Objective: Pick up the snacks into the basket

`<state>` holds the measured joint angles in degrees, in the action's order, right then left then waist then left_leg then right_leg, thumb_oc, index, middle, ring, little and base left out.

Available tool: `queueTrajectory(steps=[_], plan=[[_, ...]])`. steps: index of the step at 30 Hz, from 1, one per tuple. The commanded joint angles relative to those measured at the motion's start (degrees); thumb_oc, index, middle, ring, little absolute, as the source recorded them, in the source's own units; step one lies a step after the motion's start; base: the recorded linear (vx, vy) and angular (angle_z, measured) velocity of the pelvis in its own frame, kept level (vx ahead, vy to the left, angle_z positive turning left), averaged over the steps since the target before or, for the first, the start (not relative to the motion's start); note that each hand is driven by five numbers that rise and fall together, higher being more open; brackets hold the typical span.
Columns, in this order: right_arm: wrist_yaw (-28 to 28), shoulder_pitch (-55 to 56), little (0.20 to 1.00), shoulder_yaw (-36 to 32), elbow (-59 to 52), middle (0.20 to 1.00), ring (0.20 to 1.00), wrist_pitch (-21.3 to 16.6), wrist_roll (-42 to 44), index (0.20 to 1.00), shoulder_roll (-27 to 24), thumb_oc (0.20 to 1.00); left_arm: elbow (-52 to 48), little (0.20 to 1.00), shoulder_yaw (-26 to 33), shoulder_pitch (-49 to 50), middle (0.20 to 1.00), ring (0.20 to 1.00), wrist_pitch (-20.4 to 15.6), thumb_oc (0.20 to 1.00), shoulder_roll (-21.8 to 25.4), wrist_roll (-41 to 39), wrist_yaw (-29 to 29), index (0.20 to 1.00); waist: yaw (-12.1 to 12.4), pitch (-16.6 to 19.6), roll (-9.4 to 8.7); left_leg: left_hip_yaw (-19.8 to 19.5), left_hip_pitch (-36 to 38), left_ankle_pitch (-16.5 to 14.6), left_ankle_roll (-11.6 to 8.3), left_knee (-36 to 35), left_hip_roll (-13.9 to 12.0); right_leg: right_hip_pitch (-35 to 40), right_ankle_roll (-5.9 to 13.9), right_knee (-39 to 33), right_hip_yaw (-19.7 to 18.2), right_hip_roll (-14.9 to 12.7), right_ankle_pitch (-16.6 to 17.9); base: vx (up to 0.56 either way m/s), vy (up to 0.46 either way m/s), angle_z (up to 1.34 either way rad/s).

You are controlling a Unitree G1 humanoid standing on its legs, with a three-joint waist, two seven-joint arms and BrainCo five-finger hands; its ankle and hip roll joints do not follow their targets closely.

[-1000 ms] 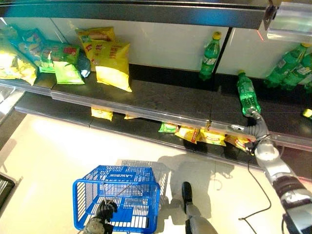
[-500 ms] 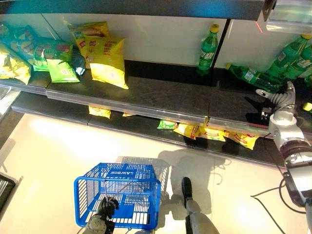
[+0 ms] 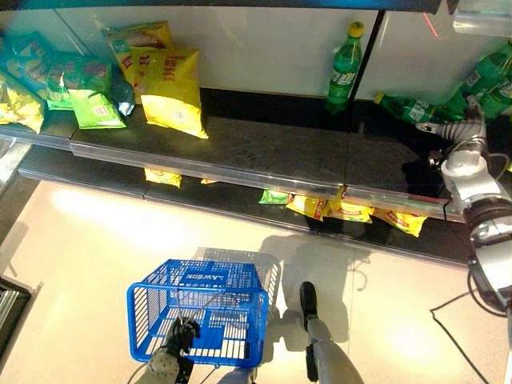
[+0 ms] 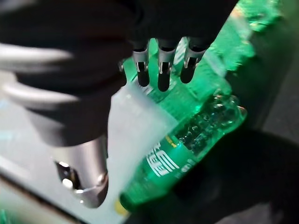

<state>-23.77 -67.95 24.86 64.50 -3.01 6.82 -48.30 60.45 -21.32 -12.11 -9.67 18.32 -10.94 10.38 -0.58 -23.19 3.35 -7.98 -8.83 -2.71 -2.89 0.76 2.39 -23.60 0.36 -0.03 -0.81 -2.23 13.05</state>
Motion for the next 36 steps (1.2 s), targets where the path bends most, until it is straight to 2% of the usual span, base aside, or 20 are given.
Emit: queueTrajectory(steps=[1,2,4,5,6,9,12,14,24,25,29,30,36], plan=[[-0.5,-5.1,1.000,5.6,0.0,1.000,1.000,0.3,-8.3,1.000,-5.0,1.000,0.1,0.200,-0.9,4.1,0.200,0.200,-0.2,0.200,2.6,-0.1,1.2,0.200,0.1,0.7,-1.50,-1.0,-5.5,3.3,-2.12,1.7,0.1,-3.1,6.99,14.9,-1.0,-2.2,-13.3,0.00,0.000,0.00],[0.4,-6.5,1.000,9.7,0.6,1.000,1.000,1.9,-14.6,1.000,-6.3,1.000,-0.7,0.200,-1.2,4.3,0.200,0.200,-0.4,0.200,2.9,0.4,1.2,0.200,0.3,0.7,-1.79,-1.1,-5.7,3.3,-2.17,1.6,0.1,-3.5,6.96,15.3,-1.0,-2.2,-13.2,0.00,0.000,0.00],[-0.5,-7.5,1.000,10.9,0.4,1.000,1.000,2.4,-16.4,1.000,-6.4,1.000,-0.8,0.200,-1.1,4.3,0.200,0.200,-0.4,0.200,2.7,0.5,1.3,0.200,0.2,0.6,-1.77,-1.1,-5.7,3.3,-2.18,1.6,0.1,-3.6,6.94,15.5,-0.9,-2.2,-13.3,0.00,0.000,0.00],[1.8,-9.8,1.000,19.2,1.6,1.000,1.000,4.3,-27.4,1.000,-7.9,1.000,-0.6,0.200,-1.0,4.4,0.200,0.200,-0.4,0.200,2.9,1.0,1.3,0.200,0.4,0.2,-2.08,-1.2,-5.7,3.3,-2.37,1.6,0.0,-3.9,6.95,16.0,-0.8,-2.2,-13.5,0.00,0.000,0.00],[1.8,-10.0,1.000,19.3,1.7,1.000,1.000,4.3,-27.3,1.000,-7.8,1.000,-0.6,0.200,-1.0,4.4,0.200,0.200,-0.4,0.200,2.9,1.0,1.3,0.200,0.3,0.3,-2.04,-1.2,-5.9,3.5,-2.36,1.5,0.0,-4.1,6.98,15.8,-0.8,-2.3,-13.3,-0.03,-0.032,0.04],[4.6,-11.5,1.000,25.7,4.4,1.000,1.000,5.8,-36.2,1.000,-8.2,1.000,-0.4,0.200,-1.2,4.2,0.200,0.200,-0.4,0.200,2.8,1.4,1.0,0.200,0.6,0.0,-2.47,-1.8,-6.4,4.1,-2.75,1.0,-0.2,-4.6,6.89,16.4,-0.5,-2.4,-13.4,-0.03,-0.036,0.06],[4.4,-12.4,1.000,26.9,5.3,1.000,1.000,6.2,-37.6,1.000,-8.0,1.000,-0.4,0.200,-1.0,4.2,0.200,0.200,-0.3,0.200,2.7,1.2,0.9,0.200,0.5,-0.1,-2.50,-2.1,-6.7,4.4,-2.91,0.7,-0.3,-5.0,6.86,16.8,-0.2,-2.4,-13.6,-0.02,-0.040,0.11],[7.6,-12.6,1.000,31.3,5.6,1.000,1.000,6.3,-42.8,1.000,-8.5,1.000,0.0,0.200,-0.5,4.3,0.200,0.200,-0.1,0.200,2.6,0.5,0.5,0.200,0.8,-0.3,-2.98,-2.6,-7.0,4.8,-3.34,0.2,-0.6,-5.8,6.62,17.7,0.1,-2.3,-14.3,-0.01,-0.057,0.10],[10.1,-14.7,1.000,33.0,5.8,1.000,1.000,5.5,-39.9,1.000,-11.1,1.000,0.5,0.200,1.5,5.0,0.200,0.200,0.4,0.200,3.3,-1.7,-0.4,0.200,1.6,-1.0,-3.59,-4.8,-8.3,6.5,-4.86,-0.6,-1.7,-8.1,5.31,22.4,2.4,-2.5,-17.9,-0.01,-0.101,0.17],[9.9,-15.7,1.000,32.5,5.7,1.000,1.000,5.5,-38.0,1.000,-11.4,1.000,1.0,0.200,1.9,5.1,0.200,0.200,0.5,0.200,3.5,-2.4,-0.3,0.200,1.6,-1.4,-3.46,-5.1,-8.4,6.9,-5.32,-0.8,-1.9,-8.9,4.85,24.2,2.8,-2.7,-19.1,-0.02,-0.111,0.20],[9.8,-16.9,1.000,32.7,5.4,1.000,1.000,5.4,-36.4,1.000,-12.1,1.000,0.7,0.200,2.2,5.2,0.200,0.200,0.7,0.200,3.4,-3.3,-0.4,0.200,1.6,-1.6,-2.86,-5.3,-9.2,7.7,-5.74,-1.3,-2.4,-10.2,4.41,26.0,3.6,-2.9,-19.8,-0.01,-0.113,0.18],[9.5,-17.7,1.000,32.6,5.3,1.000,1.000,5.4,-35.4,1.000,-12.5,1.000,0.4,0.200,2.2,5.6,0.200,0.200,0.8,0.200,3.4,-3.8,-0.4,0.200,1.5,-2.2,-2.30,-5.4,-9.3,8.2,-6.13,-1.6,-2.5,-10.8,4.09,27.8,4.0,-3.3,-21.1,-0.01,-0.077,0.18],[8.8,-19.4,1.000,32.9,5.5,1.000,1.000,5.3,-33.9,1.000,-12.9,1.000,0.2,0.200,1.6,5.8,0.200,0.200,0.8,0.200,2.5,-4.5,-0.4,0.200,1.1,-2.8,-0.53,-5.3,-9.4,9.8,-6.90,-3.3,-3.0,-12.6,3.60,31.3,4.4,-3.9,-22.8,0.00,-0.102,0.21]])
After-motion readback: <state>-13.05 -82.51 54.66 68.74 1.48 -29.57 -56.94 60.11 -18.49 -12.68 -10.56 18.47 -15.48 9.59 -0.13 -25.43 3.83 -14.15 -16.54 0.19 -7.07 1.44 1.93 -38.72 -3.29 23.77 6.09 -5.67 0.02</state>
